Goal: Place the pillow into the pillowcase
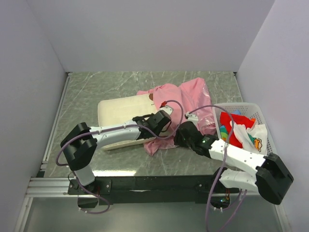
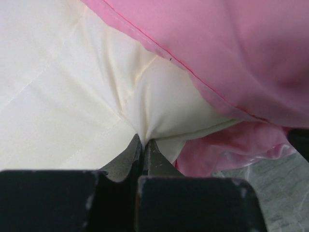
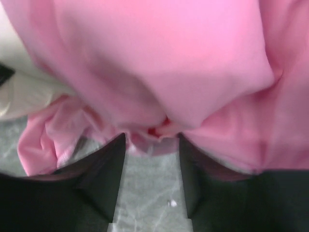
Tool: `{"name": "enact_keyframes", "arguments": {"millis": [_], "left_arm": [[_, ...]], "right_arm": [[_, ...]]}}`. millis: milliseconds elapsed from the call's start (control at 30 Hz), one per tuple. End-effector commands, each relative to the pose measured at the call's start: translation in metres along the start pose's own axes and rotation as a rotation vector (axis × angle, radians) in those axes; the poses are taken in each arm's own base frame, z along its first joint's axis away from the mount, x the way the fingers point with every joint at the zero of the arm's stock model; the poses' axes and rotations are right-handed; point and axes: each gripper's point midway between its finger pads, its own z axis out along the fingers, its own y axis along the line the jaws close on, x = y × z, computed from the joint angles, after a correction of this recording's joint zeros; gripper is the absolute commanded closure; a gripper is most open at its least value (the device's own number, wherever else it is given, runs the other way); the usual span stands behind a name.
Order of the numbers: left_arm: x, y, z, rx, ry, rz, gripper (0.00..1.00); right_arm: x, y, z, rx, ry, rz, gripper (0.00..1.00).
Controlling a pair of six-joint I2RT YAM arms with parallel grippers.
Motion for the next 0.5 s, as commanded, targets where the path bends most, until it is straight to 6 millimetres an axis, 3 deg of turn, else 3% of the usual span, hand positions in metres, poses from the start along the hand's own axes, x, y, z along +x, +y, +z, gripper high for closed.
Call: {"name": "enact_keyframes", "arguments": {"millis": [0,67,200,267,333,467], "left_arm": [[-0.059,0.001,-0.032,0.059,-0.148,-0.100,0.99],[-0.070,0.005,-0.042,0.082,-0.171,-0.132,0.99],[-0.085,0.027,-0.047,0.081,-0.185,-0.190,0.99],[-0.093,0.033,-0.046,0.078,-0.187,-0.218,0.99],[-0.100,0.041,-0.042,0.085,-0.180,-0.252,0.99],[-0.108,0.048,-0.032,0.077,-0.153,-0.325,0.99]], "right_arm": [[-0.041,0.022,0.007,0.035,-0.096,-0.017,0.55],[-0.051,0.024,0.009,0.060,-0.112,-0.028,0.62],[-0.050,0.032,0.008,0.045,-0.088,-0.070,0.69],[-0.048,0.039,0.004,0.016,-0.080,-0.088,0.89],[-0.041,0.055,-0.007,-0.048,-0.073,-0.126,1.00],[-0.015,0.072,-0.021,-0.136,-0.028,-0.179,1.00]]}}
